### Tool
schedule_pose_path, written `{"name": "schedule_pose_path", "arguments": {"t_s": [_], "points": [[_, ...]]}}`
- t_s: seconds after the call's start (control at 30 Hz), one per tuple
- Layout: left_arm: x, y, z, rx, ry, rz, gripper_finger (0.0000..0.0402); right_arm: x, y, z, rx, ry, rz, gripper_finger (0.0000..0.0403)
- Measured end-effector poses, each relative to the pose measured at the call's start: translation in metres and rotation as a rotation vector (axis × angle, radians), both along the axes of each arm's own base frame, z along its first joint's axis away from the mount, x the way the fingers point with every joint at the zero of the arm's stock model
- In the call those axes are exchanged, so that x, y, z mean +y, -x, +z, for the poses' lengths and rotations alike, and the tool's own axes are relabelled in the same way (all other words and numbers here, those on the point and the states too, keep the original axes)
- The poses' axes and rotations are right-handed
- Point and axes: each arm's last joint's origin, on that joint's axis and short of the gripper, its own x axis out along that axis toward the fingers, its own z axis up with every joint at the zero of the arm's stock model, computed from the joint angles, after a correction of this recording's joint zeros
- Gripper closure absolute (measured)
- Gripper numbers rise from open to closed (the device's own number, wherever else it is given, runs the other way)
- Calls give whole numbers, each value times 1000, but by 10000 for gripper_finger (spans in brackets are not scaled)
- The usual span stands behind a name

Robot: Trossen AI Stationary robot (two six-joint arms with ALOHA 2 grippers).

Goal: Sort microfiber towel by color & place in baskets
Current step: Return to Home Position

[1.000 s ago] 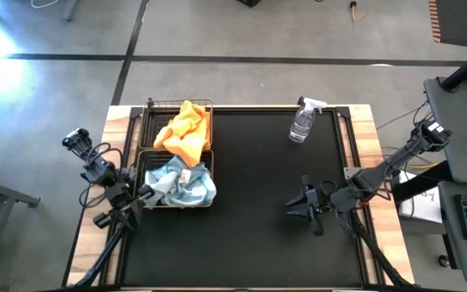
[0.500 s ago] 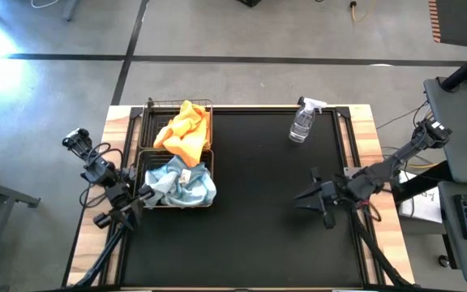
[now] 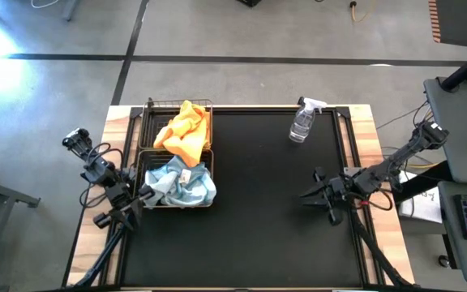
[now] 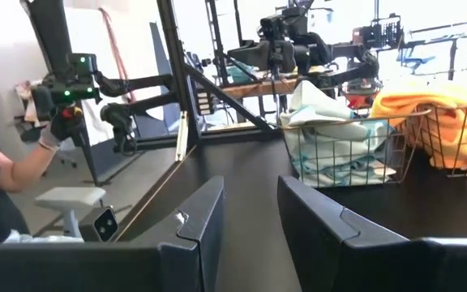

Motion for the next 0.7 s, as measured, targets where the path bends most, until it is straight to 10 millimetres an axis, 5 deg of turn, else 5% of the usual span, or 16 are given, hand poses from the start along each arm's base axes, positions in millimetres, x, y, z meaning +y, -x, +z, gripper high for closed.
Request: {"name": "schedule_pose_path", "arguments": {"t_s": [0.7], "points": [[0,0,-1,9,-9,0,318,0,1,-3,-3,48,-2,291]]}}
